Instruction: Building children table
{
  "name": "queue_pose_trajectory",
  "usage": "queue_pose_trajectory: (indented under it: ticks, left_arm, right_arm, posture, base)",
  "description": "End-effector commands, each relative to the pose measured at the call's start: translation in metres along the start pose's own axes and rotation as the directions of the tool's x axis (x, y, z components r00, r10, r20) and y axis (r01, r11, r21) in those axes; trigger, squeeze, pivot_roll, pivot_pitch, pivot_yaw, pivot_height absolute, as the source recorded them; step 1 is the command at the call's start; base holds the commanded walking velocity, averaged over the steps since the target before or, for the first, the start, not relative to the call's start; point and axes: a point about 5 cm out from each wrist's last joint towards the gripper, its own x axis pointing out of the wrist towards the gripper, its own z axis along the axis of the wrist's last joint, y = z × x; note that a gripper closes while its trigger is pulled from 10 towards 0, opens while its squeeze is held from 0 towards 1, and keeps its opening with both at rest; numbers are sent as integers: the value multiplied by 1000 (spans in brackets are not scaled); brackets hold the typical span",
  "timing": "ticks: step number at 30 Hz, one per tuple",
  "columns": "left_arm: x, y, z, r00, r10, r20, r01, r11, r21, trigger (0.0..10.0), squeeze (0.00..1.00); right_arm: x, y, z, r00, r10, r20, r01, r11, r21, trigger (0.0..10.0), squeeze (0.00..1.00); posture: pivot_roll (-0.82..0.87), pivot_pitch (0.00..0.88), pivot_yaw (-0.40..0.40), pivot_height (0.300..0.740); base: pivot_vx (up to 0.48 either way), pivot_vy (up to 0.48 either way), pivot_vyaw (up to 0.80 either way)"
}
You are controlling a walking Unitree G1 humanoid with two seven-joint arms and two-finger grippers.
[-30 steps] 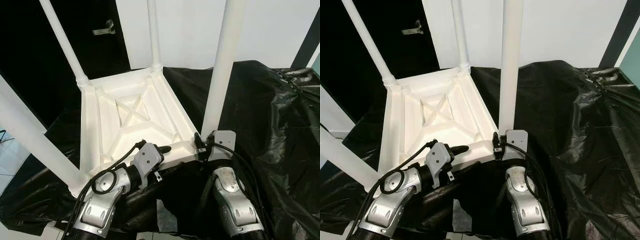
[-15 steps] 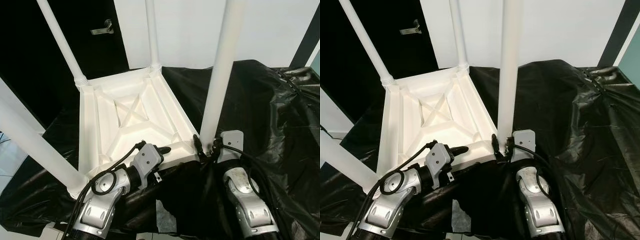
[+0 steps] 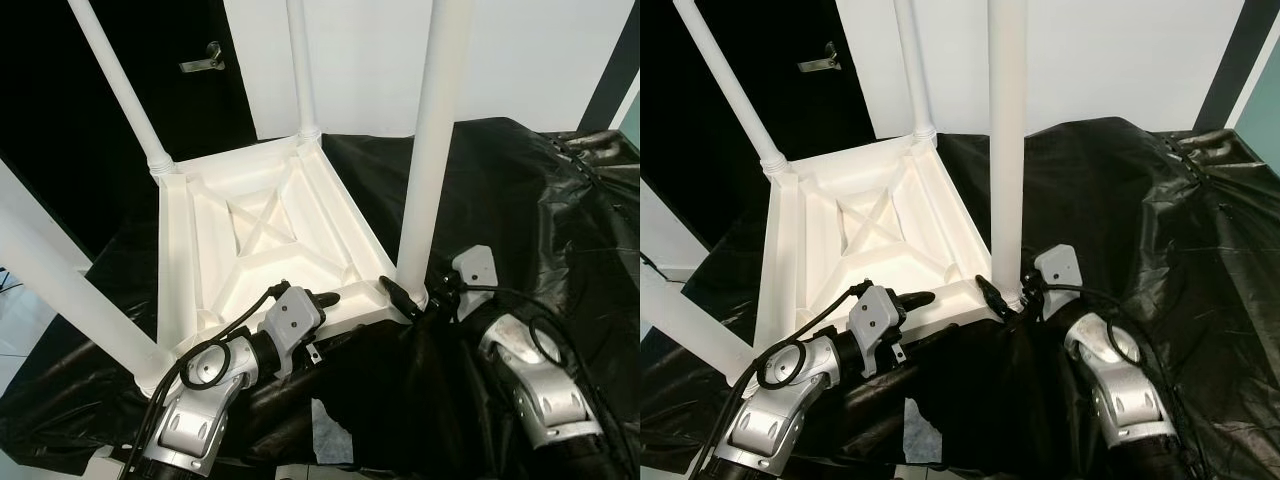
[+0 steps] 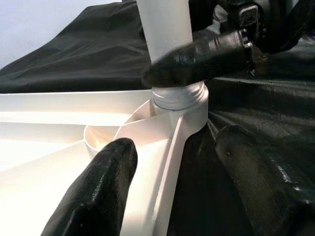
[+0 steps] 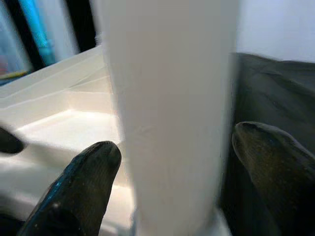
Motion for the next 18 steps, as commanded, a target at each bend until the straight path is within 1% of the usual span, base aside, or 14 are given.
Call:
queue_pose_trajectory:
  ticks: [1, 4, 6, 9, 12, 17, 18]
  left_arm:
    - [-1, 4, -1, 1000, 22, -11, -22, 1000, 0, 10000, 0]
    - [-2, 3, -1, 1000, 16, -16, -16, 1000, -1, 10000, 0]
    - [-3, 2, -1, 1000, 12, -18, -13, 1000, -1, 10000, 0]
    - [-4, 2, -1, 1000, 6, -21, -6, 1000, -3, 10000, 0]
    - [-4, 2, 0, 1000, 1, -24, -1, 1000, -2, 10000, 0]
    - [-4, 2, 0, 1000, -4, -27, 4, 1000, 0, 10000, 0]
    - [-4, 2, 0, 1000, -3, -27, 3, 1000, -2, 10000, 0]
  right_arm:
    - [3, 0, 0, 998, 58, 3, -58, 998, -5, 10000, 0]
    - [7, -2, -4, 994, 105, -17, -106, 994, -16, 10000, 0]
    - [8, -3, -5, 993, 117, -22, -118, 993, -21, 10000, 0]
    - [14, -4, -9, 986, 163, -40, -165, 985, -42, 10000, 0]
    - [21, -6, -10, 983, 175, -47, -178, 983, -54, 10000, 0]
    - [25, -10, -11, 982, 182, -49, -185, 981, -62, 10000, 0]
    - [25, -11, -11, 982, 182, -50, -185, 981, -64, 3569, 0]
  posture:
    - [26, 0, 103, 740]
    - [34, 0, 108, 740]
    - [34, 0, 108, 740]
    - [40, 0, 110, 740]
    - [44, 0, 112, 740]
    - [46, 0, 112, 740]
    - [47, 0, 109, 740]
  base:
    - [0, 0, 0]
    - [0, 0, 0]
    - [0, 0, 0]
    - [0, 0, 0]
    - [0, 0, 0]
    - [0, 0, 0]
    - [0, 0, 0]
